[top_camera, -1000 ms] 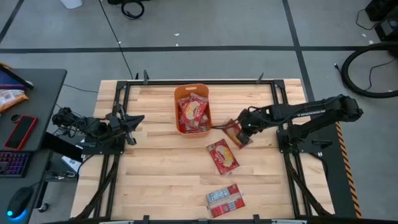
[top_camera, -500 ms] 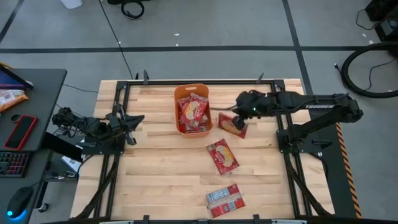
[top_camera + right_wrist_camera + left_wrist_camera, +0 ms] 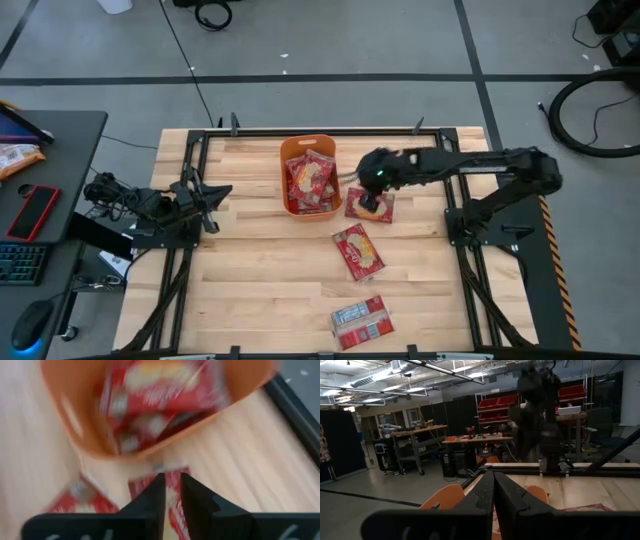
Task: Sort popcorn bags into baskets
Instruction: Put the top popcorn bag into the orange bin
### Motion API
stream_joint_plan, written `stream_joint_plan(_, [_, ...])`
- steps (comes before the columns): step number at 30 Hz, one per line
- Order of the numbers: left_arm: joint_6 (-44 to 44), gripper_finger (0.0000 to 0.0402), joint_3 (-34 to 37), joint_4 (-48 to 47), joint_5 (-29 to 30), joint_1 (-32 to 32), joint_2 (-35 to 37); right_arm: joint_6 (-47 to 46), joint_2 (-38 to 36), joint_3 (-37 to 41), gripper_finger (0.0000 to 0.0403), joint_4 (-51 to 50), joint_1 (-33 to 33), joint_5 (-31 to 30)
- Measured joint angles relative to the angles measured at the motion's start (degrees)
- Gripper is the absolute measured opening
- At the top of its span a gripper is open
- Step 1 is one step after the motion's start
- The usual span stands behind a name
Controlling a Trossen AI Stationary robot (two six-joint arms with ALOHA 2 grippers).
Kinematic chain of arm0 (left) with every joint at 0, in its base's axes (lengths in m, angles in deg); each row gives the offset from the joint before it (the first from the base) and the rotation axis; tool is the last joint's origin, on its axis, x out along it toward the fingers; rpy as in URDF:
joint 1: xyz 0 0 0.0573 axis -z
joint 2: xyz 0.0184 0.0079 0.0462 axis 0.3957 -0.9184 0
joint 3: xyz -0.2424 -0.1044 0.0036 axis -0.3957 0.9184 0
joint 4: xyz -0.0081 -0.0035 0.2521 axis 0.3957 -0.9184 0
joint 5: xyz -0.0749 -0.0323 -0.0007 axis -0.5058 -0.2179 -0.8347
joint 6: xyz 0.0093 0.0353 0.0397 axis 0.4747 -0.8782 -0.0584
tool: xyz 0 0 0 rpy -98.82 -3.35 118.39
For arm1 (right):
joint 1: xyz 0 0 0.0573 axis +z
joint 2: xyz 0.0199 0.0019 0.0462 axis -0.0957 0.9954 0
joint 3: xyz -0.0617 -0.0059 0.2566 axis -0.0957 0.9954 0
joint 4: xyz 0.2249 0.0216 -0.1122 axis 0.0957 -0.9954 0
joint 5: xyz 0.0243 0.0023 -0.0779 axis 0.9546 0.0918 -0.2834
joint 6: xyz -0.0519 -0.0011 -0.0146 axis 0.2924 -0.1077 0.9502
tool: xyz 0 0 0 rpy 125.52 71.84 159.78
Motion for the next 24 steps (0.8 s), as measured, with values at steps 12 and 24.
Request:
stream_joint_plan(12, [0.00,0.0013,0.00,-0.02,0.00,0.00,0.02,2.26,13.86,1.05,0.0127,-5.64,10.52,-12.13])
stream_joint_plan(24, [0.01,0.0013,0.00,0.02,0.00,0.00,0.02,0.27,12.02,17.53,0.0131,16.84,16.76,-13.47])
